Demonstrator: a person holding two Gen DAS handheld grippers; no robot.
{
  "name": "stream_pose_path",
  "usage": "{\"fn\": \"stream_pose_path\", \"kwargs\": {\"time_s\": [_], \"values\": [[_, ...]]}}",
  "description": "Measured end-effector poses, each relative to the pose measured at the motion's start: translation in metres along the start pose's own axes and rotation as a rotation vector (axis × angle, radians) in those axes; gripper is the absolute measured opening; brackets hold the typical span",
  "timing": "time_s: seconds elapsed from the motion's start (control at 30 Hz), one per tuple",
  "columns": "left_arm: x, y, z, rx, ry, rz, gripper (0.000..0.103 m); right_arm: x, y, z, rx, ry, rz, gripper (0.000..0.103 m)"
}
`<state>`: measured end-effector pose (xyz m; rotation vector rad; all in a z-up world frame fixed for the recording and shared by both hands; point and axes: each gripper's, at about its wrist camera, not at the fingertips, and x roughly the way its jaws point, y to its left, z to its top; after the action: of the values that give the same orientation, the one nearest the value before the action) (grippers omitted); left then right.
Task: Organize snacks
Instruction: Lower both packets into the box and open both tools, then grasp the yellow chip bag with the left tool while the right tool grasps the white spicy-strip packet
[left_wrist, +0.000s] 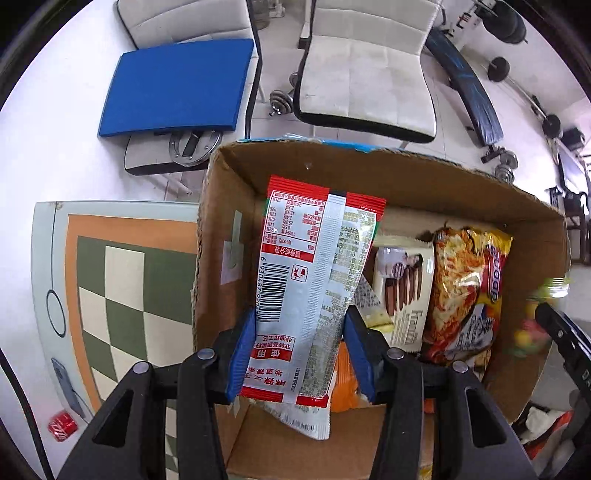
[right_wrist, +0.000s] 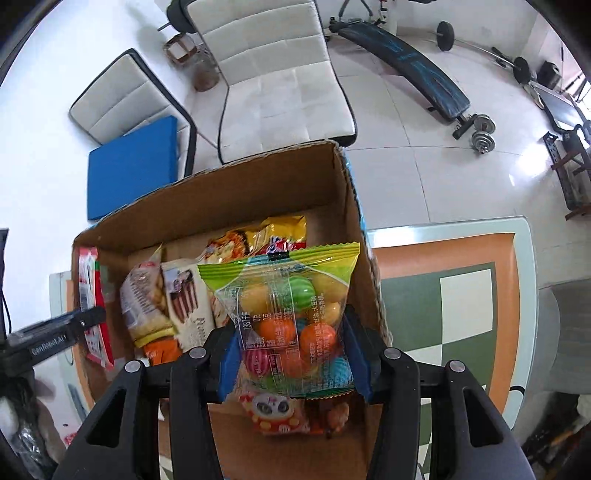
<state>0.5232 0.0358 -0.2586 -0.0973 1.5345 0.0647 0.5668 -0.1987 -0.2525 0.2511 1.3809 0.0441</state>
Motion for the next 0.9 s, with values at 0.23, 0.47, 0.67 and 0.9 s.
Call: {"fn": "stream_pose_path", "kwargs": {"time_s": [0.23, 0.47, 0.67, 0.9], "values": [[0.004, 0.004, -0.001, -0.033, 0.008, -0.043, 0.075, 0.0, 0.006, 0.006, -0.023, 0.0, -0.002, 0.092], [-0.015, -0.004, -0.012, -0.012, -0.059, -0.073, 0.08, -0.011, 0.02, -0.011, -0.066, 0.012, 0.029, 0.094], [-0.044, -0.014, -0.04, 0.035, -0.149, -0.045, 0.08, -0.017, 0.024, -0.03, -0.074, 0.031, 0.031, 0.094], [-0.076, -0.017, -0.083, 0.032, -0.225, -0.065, 0.08, -0.046, 0.021, -0.066, -0.09, -0.018, 0.026, 0.095]]}}
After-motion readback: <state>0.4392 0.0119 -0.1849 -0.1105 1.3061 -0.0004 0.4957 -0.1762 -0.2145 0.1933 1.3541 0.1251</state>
